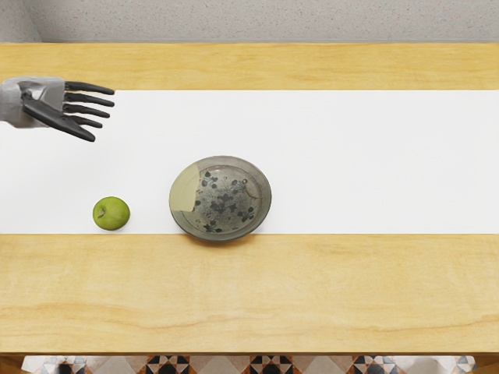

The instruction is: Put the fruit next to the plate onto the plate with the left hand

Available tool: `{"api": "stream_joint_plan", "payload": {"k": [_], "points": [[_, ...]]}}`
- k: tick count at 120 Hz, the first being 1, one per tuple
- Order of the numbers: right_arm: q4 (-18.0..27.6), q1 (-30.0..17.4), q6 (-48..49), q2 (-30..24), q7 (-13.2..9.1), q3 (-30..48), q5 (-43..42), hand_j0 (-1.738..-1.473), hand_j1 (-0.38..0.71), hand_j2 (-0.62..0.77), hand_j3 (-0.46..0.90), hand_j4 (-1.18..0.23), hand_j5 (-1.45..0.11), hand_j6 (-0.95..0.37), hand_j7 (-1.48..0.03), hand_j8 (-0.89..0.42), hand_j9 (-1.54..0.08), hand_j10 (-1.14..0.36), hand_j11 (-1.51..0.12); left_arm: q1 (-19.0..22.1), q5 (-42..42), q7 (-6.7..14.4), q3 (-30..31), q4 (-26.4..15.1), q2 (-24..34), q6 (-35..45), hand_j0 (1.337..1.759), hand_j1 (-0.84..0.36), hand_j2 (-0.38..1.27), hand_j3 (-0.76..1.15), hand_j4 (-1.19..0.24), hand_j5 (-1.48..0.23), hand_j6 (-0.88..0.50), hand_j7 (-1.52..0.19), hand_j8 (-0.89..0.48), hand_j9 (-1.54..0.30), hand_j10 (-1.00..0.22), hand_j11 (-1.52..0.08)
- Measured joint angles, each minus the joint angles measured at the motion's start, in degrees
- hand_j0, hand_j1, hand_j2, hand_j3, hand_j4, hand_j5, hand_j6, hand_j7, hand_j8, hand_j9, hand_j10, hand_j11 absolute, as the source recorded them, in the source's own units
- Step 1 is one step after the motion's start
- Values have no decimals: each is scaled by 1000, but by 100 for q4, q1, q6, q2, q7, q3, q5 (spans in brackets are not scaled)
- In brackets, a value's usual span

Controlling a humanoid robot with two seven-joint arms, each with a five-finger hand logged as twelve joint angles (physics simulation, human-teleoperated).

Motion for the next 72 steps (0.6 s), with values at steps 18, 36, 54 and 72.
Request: {"api": "stream_joint_plan", "payload": {"k": [18, 36, 54, 72], "points": [[-3, 14, 0, 0, 12, 0, 0, -1658, -323, -4, 0, -23, -29, -23, -29, -23, -29, -22, -29, -39, 310, 50, 1, -165, 50, 0, 1658, 56, 50, 0, -245, -318, -245, -318, -245, -318, -245, -318], [-8, 20, 0, 0, 16, 1, 0, -1658, -323, -4, 0, -23, -29, -23, -29, -23, -29, -22, -29, -110, 1158, 515, 29, -1466, 531, 0, 1658, 56, 49, 0, -245, -318, -245, -318, -245, -318, -245, -318], [-9, 22, 0, 0, 17, 1, 0, -1658, -323, -4, 0, -23, -29, -23, -29, -23, -29, -22, -29, -204, 1681, 1139, 46, -2779, 1129, 56, 1658, 57, 50, 0, -246, -318, -247, -318, -246, -318, -246, -318], [-2, 43, 0, 0, 24, 1, 0, -1658, -323, -4, 0, -23, -29, -23, -29, -23, -29, -22, -29, -376, 2138, 1400, 43, -3403, 1259, 605, 1658, 57, 50, 0, -248, -319, -248, -318, -248, -318, -247, -318]]}}
